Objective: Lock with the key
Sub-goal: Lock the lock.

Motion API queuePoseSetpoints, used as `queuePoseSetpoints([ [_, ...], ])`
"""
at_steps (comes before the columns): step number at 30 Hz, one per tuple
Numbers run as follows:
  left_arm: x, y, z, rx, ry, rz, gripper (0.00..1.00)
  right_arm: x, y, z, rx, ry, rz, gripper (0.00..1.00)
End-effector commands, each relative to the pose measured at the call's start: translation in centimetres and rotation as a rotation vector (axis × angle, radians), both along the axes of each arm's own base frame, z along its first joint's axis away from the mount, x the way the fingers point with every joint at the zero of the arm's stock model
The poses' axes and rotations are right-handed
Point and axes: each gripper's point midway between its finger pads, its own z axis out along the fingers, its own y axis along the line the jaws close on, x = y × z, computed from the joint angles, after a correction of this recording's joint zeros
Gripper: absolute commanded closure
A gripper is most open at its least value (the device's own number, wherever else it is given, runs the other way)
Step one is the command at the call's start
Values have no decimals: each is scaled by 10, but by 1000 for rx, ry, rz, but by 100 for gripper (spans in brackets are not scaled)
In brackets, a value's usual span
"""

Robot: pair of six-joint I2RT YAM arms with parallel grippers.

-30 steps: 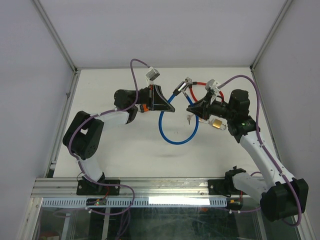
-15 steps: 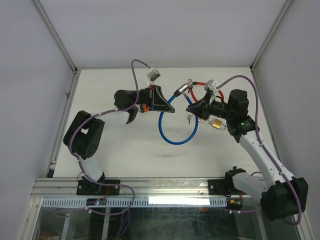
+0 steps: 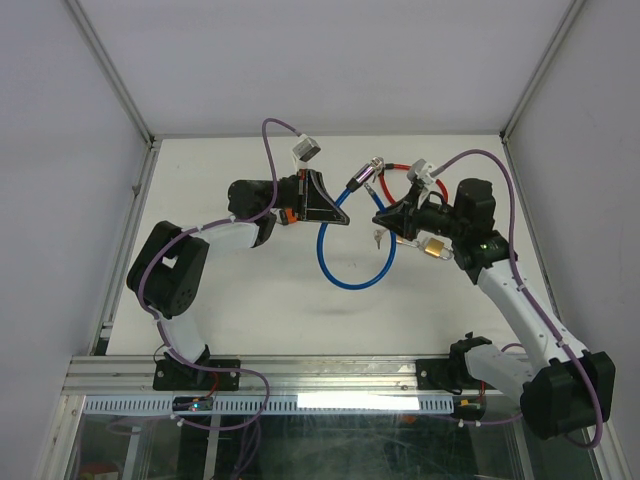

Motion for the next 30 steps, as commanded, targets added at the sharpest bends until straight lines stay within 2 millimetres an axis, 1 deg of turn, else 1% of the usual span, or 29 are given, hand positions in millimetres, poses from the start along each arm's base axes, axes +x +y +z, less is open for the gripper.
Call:
queuePoseSetpoints([
  [1, -15, 4, 25, -92, -156, -17, 100, 2, 5, 22, 17, -66, 21, 100],
  [10, -18, 5, 27, -95, -166, -19, 100, 3, 6, 19, 11, -58, 19, 100],
  [15, -18, 3, 25, -90, -160, -24, 100, -2, 6, 28, 32, -97, 27, 100],
  [21, -17, 2, 22, -85, -151, -27, 100, -5, -1, 40, 56, -149, 13, 100],
  [30, -16, 5, 25, -89, -153, -27, 100, -14, 0, 43, 59, -175, 66, 100],
])
